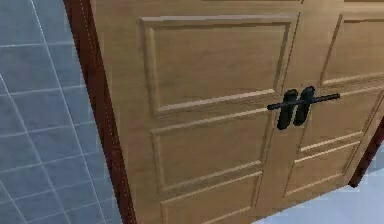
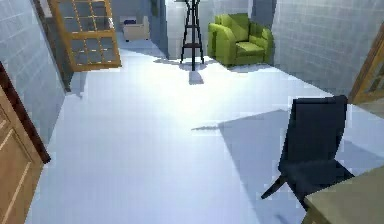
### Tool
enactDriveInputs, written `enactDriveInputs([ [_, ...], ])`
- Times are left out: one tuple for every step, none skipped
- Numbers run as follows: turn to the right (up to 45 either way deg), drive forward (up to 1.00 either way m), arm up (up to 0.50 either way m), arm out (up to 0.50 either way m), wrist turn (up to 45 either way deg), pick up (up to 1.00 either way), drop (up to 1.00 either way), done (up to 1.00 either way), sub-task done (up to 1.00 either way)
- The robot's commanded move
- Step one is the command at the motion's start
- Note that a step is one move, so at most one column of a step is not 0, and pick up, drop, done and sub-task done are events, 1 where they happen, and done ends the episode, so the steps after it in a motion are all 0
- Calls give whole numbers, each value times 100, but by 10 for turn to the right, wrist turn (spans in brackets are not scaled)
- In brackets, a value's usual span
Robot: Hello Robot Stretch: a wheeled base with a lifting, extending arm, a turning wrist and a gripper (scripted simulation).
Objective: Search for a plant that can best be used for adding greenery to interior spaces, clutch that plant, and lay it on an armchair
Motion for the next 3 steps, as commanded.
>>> enactDriveInputs([
  [450, 0, 0, 0, 0, 0, 0, 0, 0],
  [450, 0, 0, 0, 0, 0, 0, 0, 0],
  [180, 0, 0, 0, 0, 0, 0, 0, 0],
])
